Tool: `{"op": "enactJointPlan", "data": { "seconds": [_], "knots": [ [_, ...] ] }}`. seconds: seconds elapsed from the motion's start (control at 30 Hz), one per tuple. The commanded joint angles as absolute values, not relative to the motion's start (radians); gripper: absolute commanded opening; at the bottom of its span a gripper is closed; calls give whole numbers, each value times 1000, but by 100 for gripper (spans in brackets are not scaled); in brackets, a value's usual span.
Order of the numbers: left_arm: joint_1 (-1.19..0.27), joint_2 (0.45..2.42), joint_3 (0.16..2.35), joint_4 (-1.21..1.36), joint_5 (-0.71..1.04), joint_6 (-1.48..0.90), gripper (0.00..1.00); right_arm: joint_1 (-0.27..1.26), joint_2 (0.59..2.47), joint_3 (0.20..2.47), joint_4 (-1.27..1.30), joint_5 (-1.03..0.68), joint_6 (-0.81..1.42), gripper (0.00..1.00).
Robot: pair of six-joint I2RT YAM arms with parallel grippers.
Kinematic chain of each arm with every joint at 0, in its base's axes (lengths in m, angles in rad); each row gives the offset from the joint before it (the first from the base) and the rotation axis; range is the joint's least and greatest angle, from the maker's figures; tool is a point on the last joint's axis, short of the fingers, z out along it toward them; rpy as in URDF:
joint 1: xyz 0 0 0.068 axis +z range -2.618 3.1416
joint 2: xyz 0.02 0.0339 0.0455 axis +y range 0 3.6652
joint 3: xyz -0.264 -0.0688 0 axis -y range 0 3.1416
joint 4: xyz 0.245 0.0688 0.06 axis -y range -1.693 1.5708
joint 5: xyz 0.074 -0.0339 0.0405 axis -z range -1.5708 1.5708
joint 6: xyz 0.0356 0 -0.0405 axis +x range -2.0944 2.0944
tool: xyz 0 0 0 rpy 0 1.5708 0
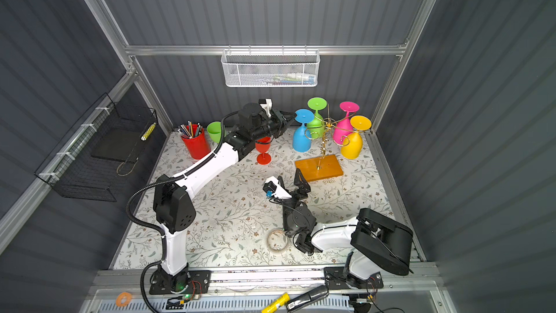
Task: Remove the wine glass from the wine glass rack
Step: 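Close the left gripper on the foot of the blue glass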
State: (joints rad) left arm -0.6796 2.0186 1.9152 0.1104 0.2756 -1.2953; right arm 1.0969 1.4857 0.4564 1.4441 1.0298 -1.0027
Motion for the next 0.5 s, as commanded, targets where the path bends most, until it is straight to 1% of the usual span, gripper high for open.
{"op": "enactJointPlan", "data": {
  "seconds": [0.0, 0.13, 0.47],
  "knots": [
    [-691, 2034, 1963, 129, 273, -1290, 14, 1103, 1497, 460, 1478, 1045, -989, 87],
    [-692, 2034, 1969, 124, 267, -1280, 5, 1103, 1503, 462, 1477, 1044, -989, 87],
    [-695, 2027, 1976, 124, 267, -1273, 2, 1103, 1518, 469, 1478, 1047, -989, 87]
  ]
}}
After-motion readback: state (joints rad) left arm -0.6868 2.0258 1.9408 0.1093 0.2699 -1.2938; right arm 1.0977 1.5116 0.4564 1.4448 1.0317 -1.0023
